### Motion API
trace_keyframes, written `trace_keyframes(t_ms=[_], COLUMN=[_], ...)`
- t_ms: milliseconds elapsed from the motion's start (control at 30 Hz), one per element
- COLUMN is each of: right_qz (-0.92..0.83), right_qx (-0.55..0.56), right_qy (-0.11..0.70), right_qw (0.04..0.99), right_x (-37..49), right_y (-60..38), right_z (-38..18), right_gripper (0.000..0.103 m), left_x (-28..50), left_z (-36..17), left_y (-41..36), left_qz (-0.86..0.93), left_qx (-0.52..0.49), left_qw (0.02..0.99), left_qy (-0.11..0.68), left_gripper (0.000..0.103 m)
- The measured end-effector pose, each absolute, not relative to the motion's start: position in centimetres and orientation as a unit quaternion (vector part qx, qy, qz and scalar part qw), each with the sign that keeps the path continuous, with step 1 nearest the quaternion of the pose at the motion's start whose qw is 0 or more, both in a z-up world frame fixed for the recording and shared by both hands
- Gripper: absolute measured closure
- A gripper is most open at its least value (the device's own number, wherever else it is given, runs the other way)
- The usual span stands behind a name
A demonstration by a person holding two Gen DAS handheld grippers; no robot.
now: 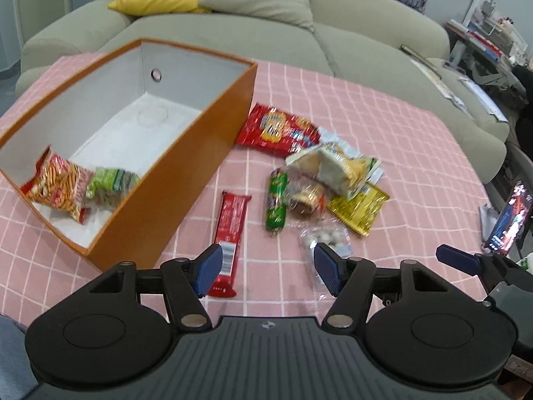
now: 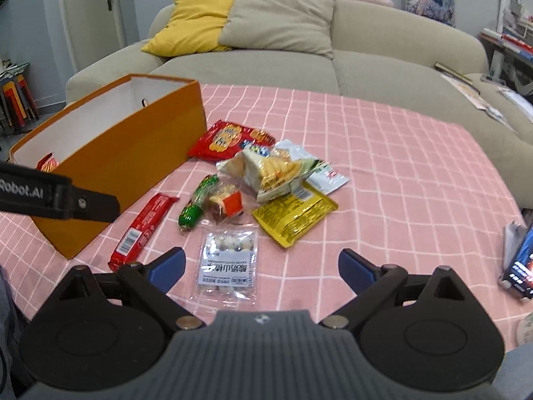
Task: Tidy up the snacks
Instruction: 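Grasp the red candy bar with the left gripper while the right grasps the white-ball pack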
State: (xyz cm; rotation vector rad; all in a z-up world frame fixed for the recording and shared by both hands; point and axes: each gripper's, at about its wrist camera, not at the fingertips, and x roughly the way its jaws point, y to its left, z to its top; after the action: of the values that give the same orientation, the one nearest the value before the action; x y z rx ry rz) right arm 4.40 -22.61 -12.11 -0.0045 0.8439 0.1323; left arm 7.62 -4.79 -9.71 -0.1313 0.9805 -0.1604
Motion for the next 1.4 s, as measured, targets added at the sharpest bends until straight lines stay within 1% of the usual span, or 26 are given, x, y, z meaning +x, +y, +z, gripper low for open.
trace_keyframes(t_ms=[267, 433, 533, 800, 967, 1000, 1067, 1133, 1167, 1233, 1400], right_qz=[0.088, 0.1, 0.101, 0.102, 0.103, 0.104, 0.102, 0.106, 0.108, 0.114, 0.114], right_qx=[-0.025, -0.028, -0.032, -0.021, -0.026, -0.03, -0.041, -0.047, -0.05, -0.054, -0.053], right_qy=[0.436, 0.451, 0.459, 0.487, 0.488, 0.487, 0.483, 0.48, 0.479, 0.477, 0.484], right_qw=[0.895, 0.887, 0.882, 0.867, 0.866, 0.867, 0.869, 0.87, 0.87, 0.87, 0.866], right_x=[6.3, 7.3, 8.0, 9.8, 10.4, 10.4, 10.5, 10.4, 10.4, 10.3, 10.2], right_y=[-21.0, -20.3, -20.0, -19.4, -18.9, -18.8, -18.7, -18.7, -18.7, -18.7, -18.9], right_z=[-14.7, -16.0, -16.8, -18.7, -19.3, -19.3, -19.3, -19.2, -19.1, -18.9, -18.6], right_gripper=[0.012, 0.013, 0.014, 0.014, 0.015, 0.016, 0.022, 0.03, 0.033, 0.043, 0.045], left_x=[9.2, 10.3, 11.3, 13.0, 13.4, 13.5, 13.6, 13.7, 13.7, 13.8, 13.5], left_z=[-13.7, -15.1, -15.9, -17.6, -18.1, -18.2, -18.0, -18.0, -18.0, -17.9, -17.8], left_y=[-5.1, -5.9, -6.3, -6.5, -6.4, -6.5, -6.6, -6.8, -6.9, -7.1, -7.3], left_qz=[-0.052, -0.04, -0.027, -0.013, -0.013, -0.015, -0.019, -0.024, -0.026, -0.032, -0.04], left_qx=[-0.042, -0.018, -0.007, 0.005, 0.003, 0.004, 0.006, 0.009, 0.01, 0.013, 0.017], left_qw=[0.866, 0.871, 0.87, 0.861, 0.859, 0.859, 0.86, 0.862, 0.862, 0.862, 0.856], left_qy=[0.495, 0.489, 0.493, 0.508, 0.512, 0.511, 0.509, 0.507, 0.506, 0.506, 0.516], left_gripper=[0.031, 0.031, 0.034, 0.034, 0.04, 0.044, 0.05, 0.061, 0.065, 0.076, 0.077])
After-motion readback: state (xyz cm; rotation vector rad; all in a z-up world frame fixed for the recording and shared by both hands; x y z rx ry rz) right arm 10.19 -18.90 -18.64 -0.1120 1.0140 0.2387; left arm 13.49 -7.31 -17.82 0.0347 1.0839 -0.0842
